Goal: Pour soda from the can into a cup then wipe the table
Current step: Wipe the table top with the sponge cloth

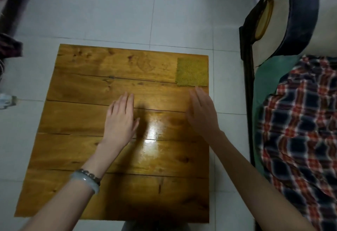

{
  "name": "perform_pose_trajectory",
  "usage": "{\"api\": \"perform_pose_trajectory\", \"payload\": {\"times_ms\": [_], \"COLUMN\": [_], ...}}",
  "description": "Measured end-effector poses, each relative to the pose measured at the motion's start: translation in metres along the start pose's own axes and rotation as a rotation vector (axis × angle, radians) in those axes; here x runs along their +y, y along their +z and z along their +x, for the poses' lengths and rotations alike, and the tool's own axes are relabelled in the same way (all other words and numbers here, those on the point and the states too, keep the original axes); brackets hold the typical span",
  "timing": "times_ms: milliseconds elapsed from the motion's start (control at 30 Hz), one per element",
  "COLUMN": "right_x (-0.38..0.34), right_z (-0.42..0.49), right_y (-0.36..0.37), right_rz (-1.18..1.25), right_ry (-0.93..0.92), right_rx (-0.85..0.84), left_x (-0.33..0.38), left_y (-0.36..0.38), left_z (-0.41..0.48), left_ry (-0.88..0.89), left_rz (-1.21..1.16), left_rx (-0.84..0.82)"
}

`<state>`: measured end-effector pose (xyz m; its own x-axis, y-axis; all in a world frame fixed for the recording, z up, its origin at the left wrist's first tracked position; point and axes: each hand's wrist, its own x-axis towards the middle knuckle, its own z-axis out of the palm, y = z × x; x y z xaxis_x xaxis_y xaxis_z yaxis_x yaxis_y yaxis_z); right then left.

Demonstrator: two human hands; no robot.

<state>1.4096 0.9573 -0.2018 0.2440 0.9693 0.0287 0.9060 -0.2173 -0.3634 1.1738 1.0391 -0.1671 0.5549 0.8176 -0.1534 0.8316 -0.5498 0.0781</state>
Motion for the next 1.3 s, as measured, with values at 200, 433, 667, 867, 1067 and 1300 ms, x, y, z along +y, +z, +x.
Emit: {"api": "perform_pose_trajectory", "payload": {"times_ms": [200,433,667,867,1067,1300], "right_x": [0.042,0.083,0.108,0.11,0.109,0.108], "right_z": [0.061,0.138,0.181,0.184,0.183,0.139], "right_y": [0.06,0.116,0.155,0.168,0.17,0.16], "right_rz": [0.059,0.034,-0.19,-0.263,-0.299,-0.174], "right_ry": [0.026,0.041,0.165,0.222,0.232,0.06], "right_rx": [-0.023,-0.032,-0.078,-0.113,-0.117,-0.196], "left_x": [-0.01,-0.015,-0.014,-0.021,-0.024,-0.024], "left_y": [0.053,0.109,0.135,0.141,0.136,0.134], "left_z": [0.038,0.071,0.077,0.068,0.064,0.043], "left_ry": [-0.019,-0.013,-0.022,-0.069,-0.091,-0.098], "left_rz": [-0.02,-0.063,-0.106,-0.131,-0.165,-0.172], "left_rx": [-0.012,-0.038,-0.024,-0.071,-0.041,-0.062]}}
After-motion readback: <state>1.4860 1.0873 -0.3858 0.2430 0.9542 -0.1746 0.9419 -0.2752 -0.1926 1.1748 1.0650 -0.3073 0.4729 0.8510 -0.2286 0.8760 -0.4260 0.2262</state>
